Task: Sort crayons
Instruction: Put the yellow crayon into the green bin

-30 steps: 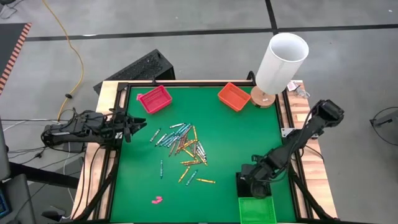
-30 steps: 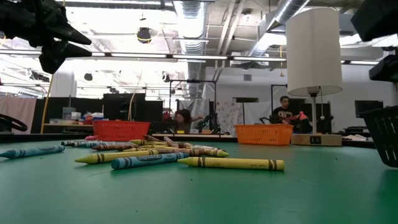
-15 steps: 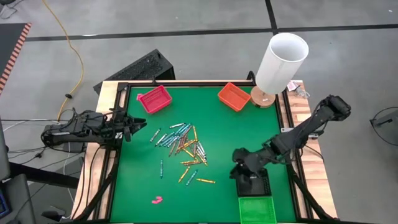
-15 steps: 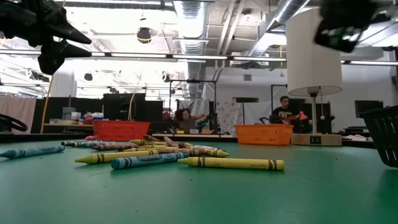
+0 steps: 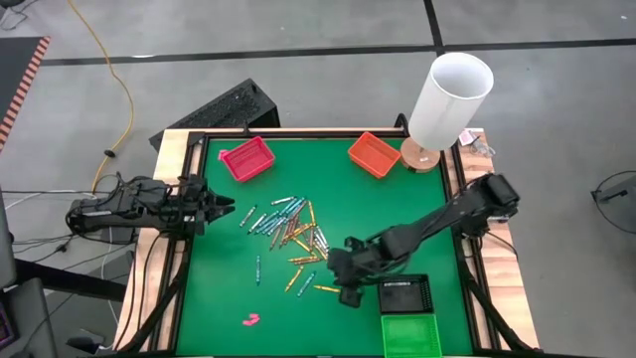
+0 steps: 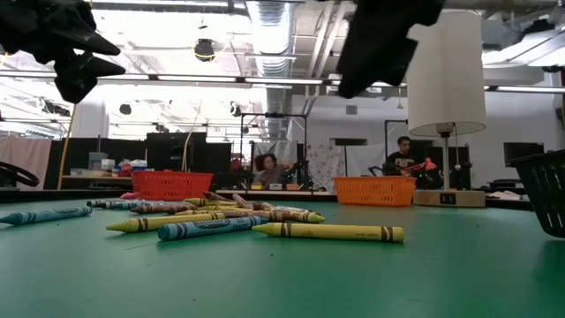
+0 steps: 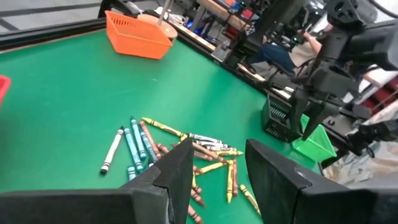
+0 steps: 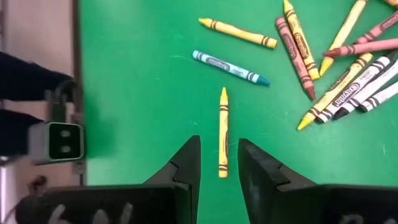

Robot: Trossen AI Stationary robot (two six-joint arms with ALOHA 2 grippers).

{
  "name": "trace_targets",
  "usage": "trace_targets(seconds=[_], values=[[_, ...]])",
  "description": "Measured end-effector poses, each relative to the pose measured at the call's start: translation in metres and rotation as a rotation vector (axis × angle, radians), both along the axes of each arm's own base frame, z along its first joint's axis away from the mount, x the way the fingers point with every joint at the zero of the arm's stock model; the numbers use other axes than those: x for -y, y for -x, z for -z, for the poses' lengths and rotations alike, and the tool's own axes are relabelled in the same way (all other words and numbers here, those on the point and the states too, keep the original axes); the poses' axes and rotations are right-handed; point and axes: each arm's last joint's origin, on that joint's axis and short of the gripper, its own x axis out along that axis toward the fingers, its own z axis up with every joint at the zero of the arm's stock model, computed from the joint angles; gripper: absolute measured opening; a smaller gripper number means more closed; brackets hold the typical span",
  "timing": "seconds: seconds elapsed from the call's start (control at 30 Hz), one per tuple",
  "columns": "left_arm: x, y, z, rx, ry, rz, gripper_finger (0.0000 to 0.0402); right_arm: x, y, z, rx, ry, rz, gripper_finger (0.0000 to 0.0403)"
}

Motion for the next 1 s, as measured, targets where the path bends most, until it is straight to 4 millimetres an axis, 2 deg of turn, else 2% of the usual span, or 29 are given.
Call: trace_targets(seconds=[0.2,0.37,0.63,1.0], values=[[0.000,0.000,0.000,-0.003,-0.019,0.014,0.0135,-0.021,-0.030,0.014,-0.073,0.060,-0.060,0.0102],[0.001,0.000,0.000,-0.004,-0.018,0.023,0.0135,-0.027,-0.047,0.033,-0.118,0.088,-0.071,0.0102],[0.002,0.000,0.001,-0.012,-0.026,0.062,0.0135,-0.023,-0.058,0.063,-0.185,0.122,-0.057,0.0102],[0.002,0.001,0.006,-0.065,-0.045,0.082,0.0135,-0.021,-0.059,0.079,-0.242,0.148,-0.060,0.0102]])
